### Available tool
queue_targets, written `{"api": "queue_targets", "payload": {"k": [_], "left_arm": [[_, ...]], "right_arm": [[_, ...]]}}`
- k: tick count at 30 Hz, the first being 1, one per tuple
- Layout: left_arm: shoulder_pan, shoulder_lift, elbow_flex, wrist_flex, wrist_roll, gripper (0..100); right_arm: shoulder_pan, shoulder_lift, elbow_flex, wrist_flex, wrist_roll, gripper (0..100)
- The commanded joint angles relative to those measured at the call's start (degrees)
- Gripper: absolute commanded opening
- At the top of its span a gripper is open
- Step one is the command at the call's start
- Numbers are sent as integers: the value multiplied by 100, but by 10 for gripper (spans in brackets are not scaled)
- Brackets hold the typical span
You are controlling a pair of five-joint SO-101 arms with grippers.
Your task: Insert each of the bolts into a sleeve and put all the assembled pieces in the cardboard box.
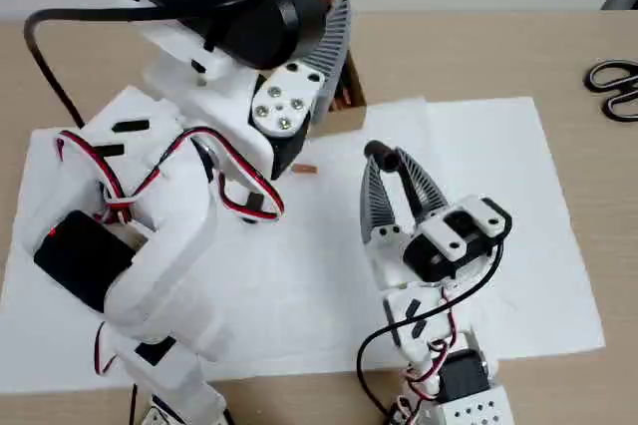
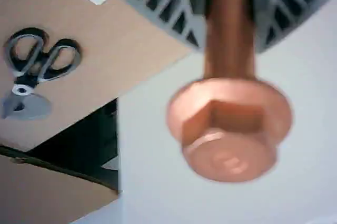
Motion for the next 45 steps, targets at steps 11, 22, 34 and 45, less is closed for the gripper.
{"api": "queue_targets", "payload": {"k": [11,22,34,45], "left_arm": [[-88,765,-154,9,246,9],[-114,1618,-189,-369,79,11],[-123,2593,-189,-1679,70,11],[-202,1301,-189,97,-158,11]], "right_arm": [[-365,3442,35,-4057,-53,12],[-224,6018,-1090,-5393,-70,11],[136,7503,-1169,-6659,-62,9],[418,7846,-1231,-6633,-352,6]]}}
